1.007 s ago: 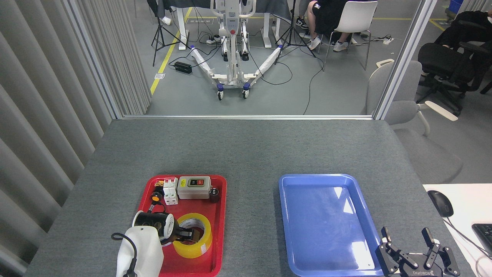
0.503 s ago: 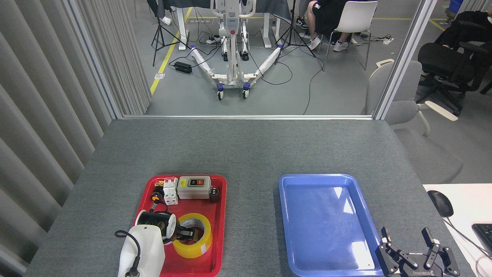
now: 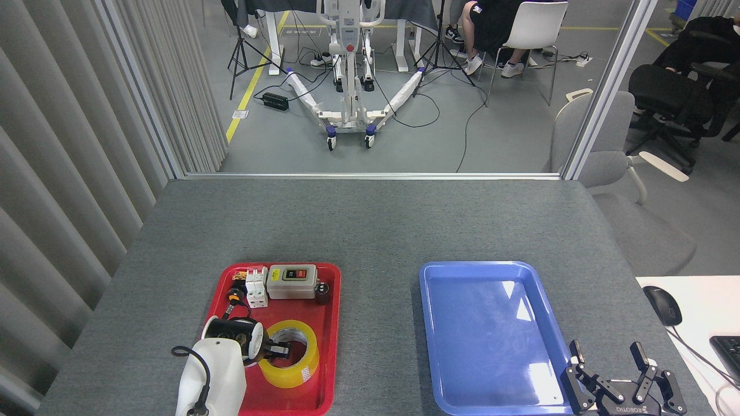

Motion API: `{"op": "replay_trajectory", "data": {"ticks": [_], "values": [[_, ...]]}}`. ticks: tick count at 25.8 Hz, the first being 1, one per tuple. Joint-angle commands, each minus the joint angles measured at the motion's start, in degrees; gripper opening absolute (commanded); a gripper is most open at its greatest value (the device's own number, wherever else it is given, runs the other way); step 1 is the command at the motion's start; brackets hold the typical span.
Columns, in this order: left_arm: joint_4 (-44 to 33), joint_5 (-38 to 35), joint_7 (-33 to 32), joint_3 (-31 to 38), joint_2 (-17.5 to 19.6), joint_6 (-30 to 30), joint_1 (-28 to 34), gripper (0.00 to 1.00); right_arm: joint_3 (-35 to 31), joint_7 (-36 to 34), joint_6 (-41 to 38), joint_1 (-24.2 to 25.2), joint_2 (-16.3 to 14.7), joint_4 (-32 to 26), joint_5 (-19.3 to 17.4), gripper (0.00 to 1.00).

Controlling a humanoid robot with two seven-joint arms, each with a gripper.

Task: Place and move tape with both arms
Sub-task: 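Hold the tape roll with the left gripper and tilt it upright, then slide the tape roll with the left gripper toward the blue tray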

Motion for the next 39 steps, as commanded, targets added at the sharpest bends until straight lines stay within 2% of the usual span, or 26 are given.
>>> {"op": "replay_trajectory", "data": {"ticks": [1, 2, 3, 6, 12, 15, 19, 20, 25, 27, 29, 31, 35, 39], "values": [[0.1, 1.1, -0.6, 0.0, 0.0, -0.2, 0.0, 0.09, 0.0, 0.1, 0.0, -0.1, 0.0, 0.0, 0.1, 0.99], [0.3, 2.2, -0.7, 0.0, 0.0, -0.3, 0.0, 0.01, 0.0, 0.1, -0.1, -0.1, 0.0, 0.0, 0.1, 0.99], [0.6, 4.2, -1.0, 0.0, 0.0, -0.3, 0.0, 0.0, 0.0, 0.1, -0.1, -0.2, 0.0, 0.0, 0.1, 0.99], [0.4, 9.9, -1.1, 0.1, 0.6, -0.4, 0.1, 0.0, -0.1, 0.1, -0.2, -0.3, 0.2, 0.0, 0.1, 0.99], [-1.9, 11.8, 0.5, 1.2, 0.7, -1.6, 0.6, 0.0, 0.1, 0.1, -0.2, -0.3, 0.3, -0.1, 0.2, 1.0], [-2.9, 17.7, 2.5, 2.7, 1.0, -1.3, 1.5, 0.0, 0.7, 0.2, -0.3, -0.3, 0.2, -0.1, 0.3, 1.0], [-5.6, 20.9, 3.8, 4.0, 1.5, -1.9, 2.3, 0.0, 0.8, 0.2, -0.4, -0.4, 0.4, -0.1, 0.3, 1.0], [-7.2, 24.4, 3.6, 5.4, 1.5, -2.8, 3.4, 0.0, 0.7, 0.1, -0.4, -0.4, 0.8, -0.1, 0.3, 1.0], [-14.1, 53.2, -2.1, 9.3, 1.4, -11.0, 7.1, 0.0, 0.7, 0.1, -2.4, -0.4, 0.2, -0.1, 0.3, 1.0], [-14.6, 61.6, -2.6, 11.0, 0.9, -15.3, 9.0, 0.0, 0.5, 0.0, -2.8, -0.5, 0.2, -0.1, 0.3, 1.0], [-14.2, 63.2, -2.7, 10.7, 0.0, -17.1, 9.6, 0.0, 0.6, 0.0, -3.4, -0.5, 0.0, -0.1, 0.3, 1.0], [-14.1, 63.2, -2.8, 10.0, -3.5, -17.8, 12.4, 0.0, 0.5, 0.0, -5.0, -0.7, 0.2, -0.4, 0.2, 1.0], [-10.3, 64.9, -2.5, 6.0, -3.7, -21.7, 16.4, 0.0, 0.0, 0.1, -8.6, -2.1, -0.1, -0.4, 0.1, 1.0], [-9.1, 69.8, -2.6, 1.3, -3.4, -25.6, 20.4, 0.0, -0.1, 0.1, -14.3, -2.4, -0.9, -0.4, -0.4, 1.0]]}}
